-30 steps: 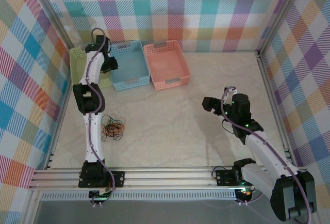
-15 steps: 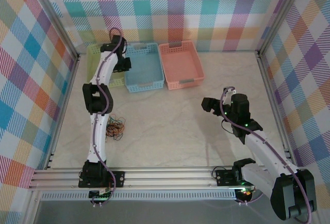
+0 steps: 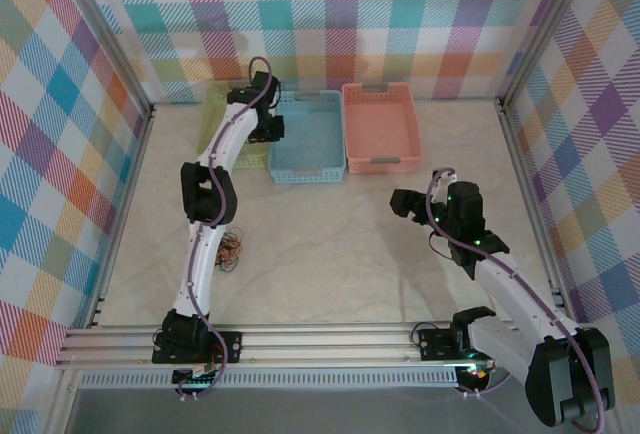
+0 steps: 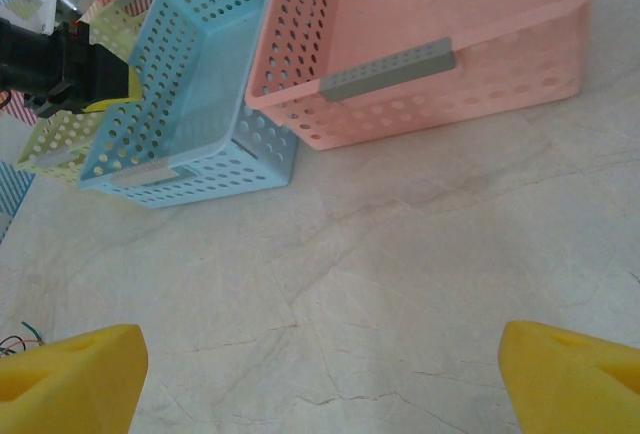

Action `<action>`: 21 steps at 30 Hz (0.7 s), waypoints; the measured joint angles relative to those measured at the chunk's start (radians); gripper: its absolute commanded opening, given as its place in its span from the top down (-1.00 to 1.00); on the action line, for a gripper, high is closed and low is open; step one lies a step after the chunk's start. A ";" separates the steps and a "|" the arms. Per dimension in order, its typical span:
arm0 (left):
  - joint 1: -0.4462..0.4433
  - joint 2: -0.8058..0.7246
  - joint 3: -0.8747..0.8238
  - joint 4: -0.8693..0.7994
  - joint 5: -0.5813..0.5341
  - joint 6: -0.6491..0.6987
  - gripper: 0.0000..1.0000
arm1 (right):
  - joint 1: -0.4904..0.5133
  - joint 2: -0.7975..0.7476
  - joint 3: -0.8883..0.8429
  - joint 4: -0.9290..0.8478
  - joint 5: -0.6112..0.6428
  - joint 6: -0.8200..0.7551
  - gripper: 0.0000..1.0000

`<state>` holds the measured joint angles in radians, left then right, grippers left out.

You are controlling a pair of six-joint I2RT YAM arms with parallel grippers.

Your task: Untangle the cables

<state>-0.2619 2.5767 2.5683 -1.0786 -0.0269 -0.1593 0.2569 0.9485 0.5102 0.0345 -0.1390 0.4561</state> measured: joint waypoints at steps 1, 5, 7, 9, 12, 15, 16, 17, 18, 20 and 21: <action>-0.006 0.000 0.000 0.000 0.000 -0.006 0.90 | 0.000 0.000 0.000 0.000 0.000 0.000 -0.82; -0.027 0.000 0.000 0.000 0.000 -0.027 0.61 | 0.000 0.008 0.000 0.000 0.000 0.000 -0.82; -0.033 0.000 0.000 0.000 0.007 -0.041 0.33 | 0.000 0.011 0.000 0.000 0.000 0.000 -0.82; -0.039 0.001 0.000 -0.002 0.015 -0.053 0.07 | 0.001 0.011 0.000 0.000 0.000 0.000 -0.82; -0.044 0.001 0.000 -0.012 0.023 -0.062 -0.26 | 0.005 0.011 0.000 0.000 0.003 0.000 -0.82; -0.045 0.001 0.002 -0.022 0.026 -0.064 -0.49 | 0.006 0.012 0.000 0.000 0.004 0.000 -0.82; -0.045 0.001 0.004 -0.022 0.026 -0.064 -0.51 | 0.006 0.013 0.000 0.000 0.004 0.000 -0.82; -0.045 0.001 0.004 -0.022 0.025 -0.063 -0.56 | 0.006 0.016 0.000 0.000 0.005 0.000 -0.82; -0.045 -0.003 0.004 -0.023 0.022 -0.062 -0.59 | 0.006 0.018 0.000 0.000 0.006 0.000 -0.82; -0.045 -0.026 0.003 -0.023 0.014 -0.061 -0.61 | 0.006 0.021 0.000 0.000 0.008 0.000 -0.82; -0.047 -0.051 -0.008 -0.019 0.010 -0.061 -0.61 | 0.007 0.021 0.000 0.000 0.008 0.000 -0.82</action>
<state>-0.3084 2.5252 2.5607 -1.0977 -0.0170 -0.2203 0.2638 0.9699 0.5106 0.0345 -0.1314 0.4557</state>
